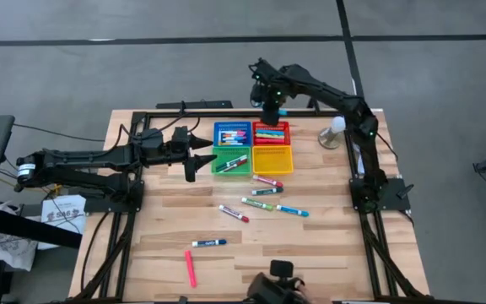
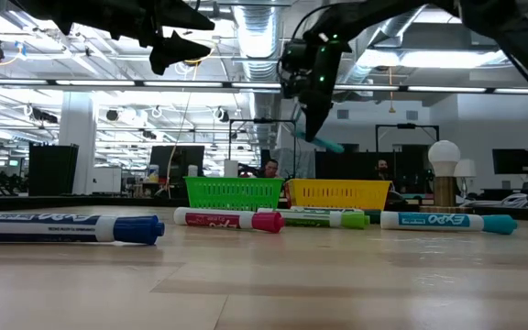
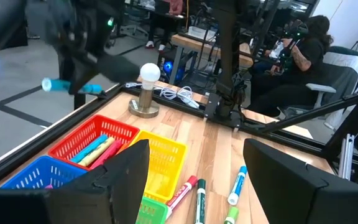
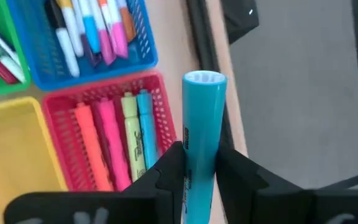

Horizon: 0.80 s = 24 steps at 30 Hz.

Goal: Pick & Place Markers
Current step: Put the large light blue highlighter into the red bin

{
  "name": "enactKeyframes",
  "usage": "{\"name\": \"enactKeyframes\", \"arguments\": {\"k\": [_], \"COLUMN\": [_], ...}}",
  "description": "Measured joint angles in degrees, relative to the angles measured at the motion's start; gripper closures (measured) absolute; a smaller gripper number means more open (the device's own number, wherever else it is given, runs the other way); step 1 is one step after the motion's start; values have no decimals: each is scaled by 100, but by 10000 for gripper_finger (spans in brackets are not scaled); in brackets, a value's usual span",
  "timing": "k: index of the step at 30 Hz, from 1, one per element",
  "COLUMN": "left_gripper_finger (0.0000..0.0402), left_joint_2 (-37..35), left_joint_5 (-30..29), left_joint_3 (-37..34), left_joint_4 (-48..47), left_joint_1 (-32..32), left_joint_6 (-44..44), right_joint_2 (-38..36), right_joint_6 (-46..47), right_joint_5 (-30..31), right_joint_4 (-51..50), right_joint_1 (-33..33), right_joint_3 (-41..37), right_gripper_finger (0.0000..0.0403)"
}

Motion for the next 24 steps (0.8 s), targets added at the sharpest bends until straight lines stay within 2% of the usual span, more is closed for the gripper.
{"name": "enactKeyframes", "arguments": {"k": [11, 24], "left_gripper_finger": [141, 141], "left_joint_2": [2, 2], "left_joint_5": [0, 0], "left_joint_3": [0, 0], "left_joint_4": [0, -2], "left_joint_1": [0, 0], "left_joint_6": [0, 0], "right_joint_2": [667, 1242], "right_joint_6": [-309, -331], "right_joint_5": [-11, -55], "right_joint_4": [-313, -365], "right_joint_1": [319, 309], "right_joint_3": [-1, -42], "right_gripper_finger": [336, 337]}}
